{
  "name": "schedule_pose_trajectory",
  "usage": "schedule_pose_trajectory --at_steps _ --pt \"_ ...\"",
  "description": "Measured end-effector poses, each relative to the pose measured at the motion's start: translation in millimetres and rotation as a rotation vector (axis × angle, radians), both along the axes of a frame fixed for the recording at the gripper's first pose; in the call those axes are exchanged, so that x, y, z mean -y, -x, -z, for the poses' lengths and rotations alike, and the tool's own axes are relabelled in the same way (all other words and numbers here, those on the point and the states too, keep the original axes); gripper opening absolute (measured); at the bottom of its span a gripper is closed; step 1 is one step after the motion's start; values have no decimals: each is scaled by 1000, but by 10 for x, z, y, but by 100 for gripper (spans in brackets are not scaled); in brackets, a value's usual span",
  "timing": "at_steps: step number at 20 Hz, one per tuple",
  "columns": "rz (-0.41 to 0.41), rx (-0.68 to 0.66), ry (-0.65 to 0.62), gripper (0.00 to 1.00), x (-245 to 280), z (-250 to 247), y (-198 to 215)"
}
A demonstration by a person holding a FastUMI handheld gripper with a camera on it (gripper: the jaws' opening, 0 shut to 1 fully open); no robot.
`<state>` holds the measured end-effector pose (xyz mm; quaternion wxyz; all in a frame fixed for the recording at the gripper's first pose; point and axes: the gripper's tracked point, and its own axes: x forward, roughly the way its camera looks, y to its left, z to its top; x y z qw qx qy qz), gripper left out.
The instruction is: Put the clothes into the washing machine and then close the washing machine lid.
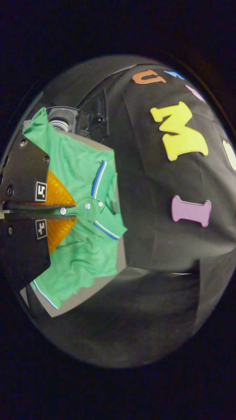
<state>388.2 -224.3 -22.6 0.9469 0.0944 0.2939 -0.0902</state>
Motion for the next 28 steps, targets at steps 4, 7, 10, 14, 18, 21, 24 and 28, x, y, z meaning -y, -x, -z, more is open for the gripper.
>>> schedule_pose_trajectory --at_steps 4,7,10,14,18,21,24,28 --pt "-49 122 -33 7 -298 -674 -49" --pt "-112 176 -27 7 -567 -1050 -30" --pt "-169 199 -15 7 -815 -1260 -53" --pt "-253 225 -12 7 -1223 -1462 -55" --pt "-351 241 9 7 -1689 -1617 -84" --pt "-422 233 12 7 -2088 -1575 -145" --pt "-487 210 3 7 -2509 -1461 -216" --pt "-563 177 -2 7 -3047 -1295 -279"
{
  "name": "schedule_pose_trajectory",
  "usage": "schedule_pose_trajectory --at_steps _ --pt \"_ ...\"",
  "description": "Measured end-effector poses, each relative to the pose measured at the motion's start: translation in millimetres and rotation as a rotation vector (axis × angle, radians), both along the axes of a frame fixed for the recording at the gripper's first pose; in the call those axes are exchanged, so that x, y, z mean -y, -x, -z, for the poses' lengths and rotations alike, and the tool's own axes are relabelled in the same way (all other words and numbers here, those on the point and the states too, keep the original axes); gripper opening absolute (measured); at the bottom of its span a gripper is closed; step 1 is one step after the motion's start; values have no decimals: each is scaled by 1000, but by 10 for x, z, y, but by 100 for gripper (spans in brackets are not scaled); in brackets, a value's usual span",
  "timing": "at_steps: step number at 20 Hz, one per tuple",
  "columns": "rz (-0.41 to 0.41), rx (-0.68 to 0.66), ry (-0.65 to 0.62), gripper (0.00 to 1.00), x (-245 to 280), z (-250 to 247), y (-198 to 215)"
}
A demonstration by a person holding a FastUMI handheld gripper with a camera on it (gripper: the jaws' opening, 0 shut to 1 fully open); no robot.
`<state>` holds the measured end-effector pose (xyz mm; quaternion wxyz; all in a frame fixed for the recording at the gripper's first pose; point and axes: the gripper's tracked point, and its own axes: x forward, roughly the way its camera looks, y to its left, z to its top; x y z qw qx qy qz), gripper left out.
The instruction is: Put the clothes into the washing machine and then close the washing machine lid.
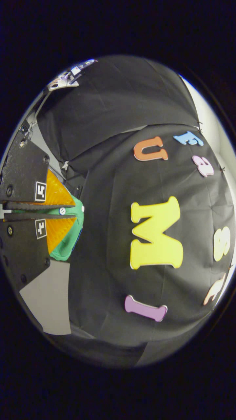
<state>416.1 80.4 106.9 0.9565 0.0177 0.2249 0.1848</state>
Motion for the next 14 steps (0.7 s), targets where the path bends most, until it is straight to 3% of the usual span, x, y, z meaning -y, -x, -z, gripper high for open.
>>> schedule_pose_trajectory --at_steps 8,14 --pt "-96 -47 25 7 -787 314 -63" --pt "-93 -74 25 7 -990 495 -135"
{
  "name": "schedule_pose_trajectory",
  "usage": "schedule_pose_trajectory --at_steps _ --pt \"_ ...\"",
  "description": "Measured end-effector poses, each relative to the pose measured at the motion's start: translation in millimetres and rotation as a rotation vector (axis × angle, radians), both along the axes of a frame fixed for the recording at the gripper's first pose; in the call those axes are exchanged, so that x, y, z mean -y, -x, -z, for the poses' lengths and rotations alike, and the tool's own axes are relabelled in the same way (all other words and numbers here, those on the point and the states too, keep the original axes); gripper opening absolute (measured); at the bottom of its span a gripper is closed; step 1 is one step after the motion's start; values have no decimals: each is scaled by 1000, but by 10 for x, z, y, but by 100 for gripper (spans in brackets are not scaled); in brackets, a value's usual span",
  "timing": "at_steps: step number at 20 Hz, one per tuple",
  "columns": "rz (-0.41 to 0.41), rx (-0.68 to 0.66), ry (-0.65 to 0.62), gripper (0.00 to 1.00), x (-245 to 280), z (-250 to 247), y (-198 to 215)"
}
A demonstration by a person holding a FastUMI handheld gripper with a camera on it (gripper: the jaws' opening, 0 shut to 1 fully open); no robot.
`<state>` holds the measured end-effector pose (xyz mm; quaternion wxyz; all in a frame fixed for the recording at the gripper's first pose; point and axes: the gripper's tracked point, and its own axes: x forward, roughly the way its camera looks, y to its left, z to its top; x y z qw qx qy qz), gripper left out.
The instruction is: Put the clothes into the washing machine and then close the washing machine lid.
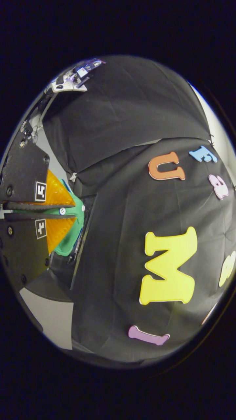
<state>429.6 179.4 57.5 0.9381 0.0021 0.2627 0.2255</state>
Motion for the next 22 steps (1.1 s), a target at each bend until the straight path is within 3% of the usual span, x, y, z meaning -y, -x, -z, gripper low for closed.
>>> schedule_pose_trajectory --at_steps 9,18,22 --pt "42 -98 39 7 -108 741 -176" --pt "143 -127 103 7 -50 1568 -366" --pt "187 -227 100 7 -62 1995 -407"
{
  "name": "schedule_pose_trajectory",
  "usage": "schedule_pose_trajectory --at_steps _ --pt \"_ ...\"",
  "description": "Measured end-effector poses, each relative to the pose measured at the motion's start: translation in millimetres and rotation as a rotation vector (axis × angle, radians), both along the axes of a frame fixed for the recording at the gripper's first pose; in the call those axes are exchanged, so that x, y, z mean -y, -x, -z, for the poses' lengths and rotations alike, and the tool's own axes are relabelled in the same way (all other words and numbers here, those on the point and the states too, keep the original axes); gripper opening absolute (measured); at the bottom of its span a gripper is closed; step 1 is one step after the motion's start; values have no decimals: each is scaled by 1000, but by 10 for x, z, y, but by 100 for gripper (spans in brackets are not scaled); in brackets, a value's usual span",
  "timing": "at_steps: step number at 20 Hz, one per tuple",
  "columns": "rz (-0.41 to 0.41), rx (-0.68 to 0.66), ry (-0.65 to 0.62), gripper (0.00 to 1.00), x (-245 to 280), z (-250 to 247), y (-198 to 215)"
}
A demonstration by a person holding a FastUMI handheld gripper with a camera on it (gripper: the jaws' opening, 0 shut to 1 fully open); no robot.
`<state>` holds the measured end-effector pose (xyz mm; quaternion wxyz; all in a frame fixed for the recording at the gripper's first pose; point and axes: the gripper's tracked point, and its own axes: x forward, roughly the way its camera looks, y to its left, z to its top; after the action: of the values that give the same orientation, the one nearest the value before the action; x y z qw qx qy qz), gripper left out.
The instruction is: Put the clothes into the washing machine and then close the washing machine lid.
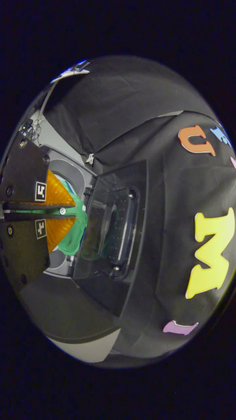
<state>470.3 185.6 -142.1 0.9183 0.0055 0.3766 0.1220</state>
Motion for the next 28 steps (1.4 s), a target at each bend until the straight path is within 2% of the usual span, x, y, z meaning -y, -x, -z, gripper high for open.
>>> schedule_pose_trajectory --at_steps 8,11,22,24,25,26,27,28 --pt "102 -187 -22 7 -33 656 18" --pt "94 -205 15 7 -34 815 55" --pt "109 -245 -17 7 -22 920 70" --pt "109 -322 -8 7 -26 1072 169" --pt "75 -409 -30 8 -119 1126 264" --pt "56 -462 -51 32 -160 1203 373" --pt "64 -449 -52 56 -175 1243 447" --pt "90 -418 -35 79 -131 1191 330"
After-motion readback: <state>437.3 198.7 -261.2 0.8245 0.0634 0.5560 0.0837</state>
